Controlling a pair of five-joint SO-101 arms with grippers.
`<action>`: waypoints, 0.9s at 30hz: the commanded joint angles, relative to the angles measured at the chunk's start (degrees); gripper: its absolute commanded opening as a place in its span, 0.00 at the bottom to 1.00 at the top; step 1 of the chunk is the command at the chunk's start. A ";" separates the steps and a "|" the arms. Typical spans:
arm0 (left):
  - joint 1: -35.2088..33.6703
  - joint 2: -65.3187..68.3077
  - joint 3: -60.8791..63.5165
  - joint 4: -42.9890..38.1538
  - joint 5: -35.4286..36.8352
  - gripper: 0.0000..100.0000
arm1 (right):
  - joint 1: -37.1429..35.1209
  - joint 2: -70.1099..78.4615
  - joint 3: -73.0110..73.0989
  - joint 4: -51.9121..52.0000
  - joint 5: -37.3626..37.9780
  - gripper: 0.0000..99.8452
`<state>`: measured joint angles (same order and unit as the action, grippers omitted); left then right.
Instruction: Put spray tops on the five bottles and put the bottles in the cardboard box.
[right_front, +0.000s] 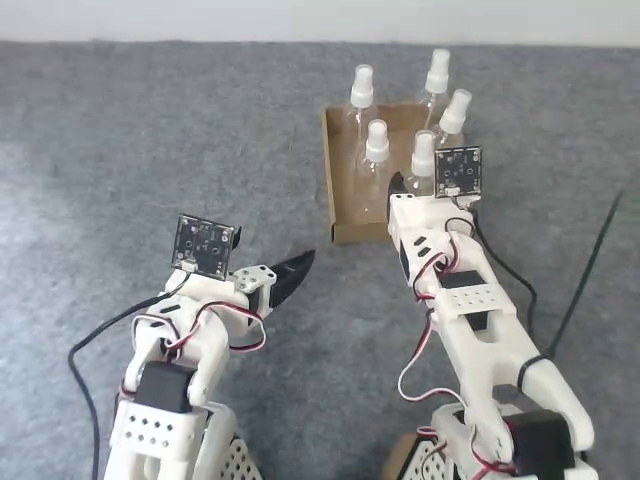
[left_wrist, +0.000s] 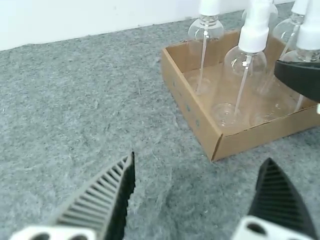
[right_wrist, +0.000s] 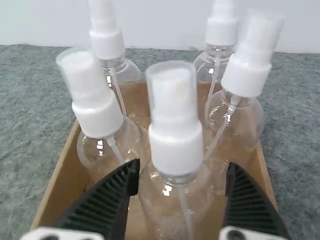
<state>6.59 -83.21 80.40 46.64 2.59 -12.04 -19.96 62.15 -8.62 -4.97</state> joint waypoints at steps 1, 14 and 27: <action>-0.35 -0.79 -0.31 -1.93 -0.35 0.36 | 0.04 -1.01 -0.44 -0.66 0.88 0.22; -0.35 -0.79 -0.31 -1.93 -0.35 0.36 | 0.04 -1.19 -1.41 -0.66 0.88 0.22; -0.35 -0.79 1.27 -4.84 -0.35 0.36 | 0.13 -7.16 -2.73 2.15 0.88 0.22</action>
<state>6.59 -83.21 81.19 45.14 2.59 -11.96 -21.80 62.15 -7.82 -4.70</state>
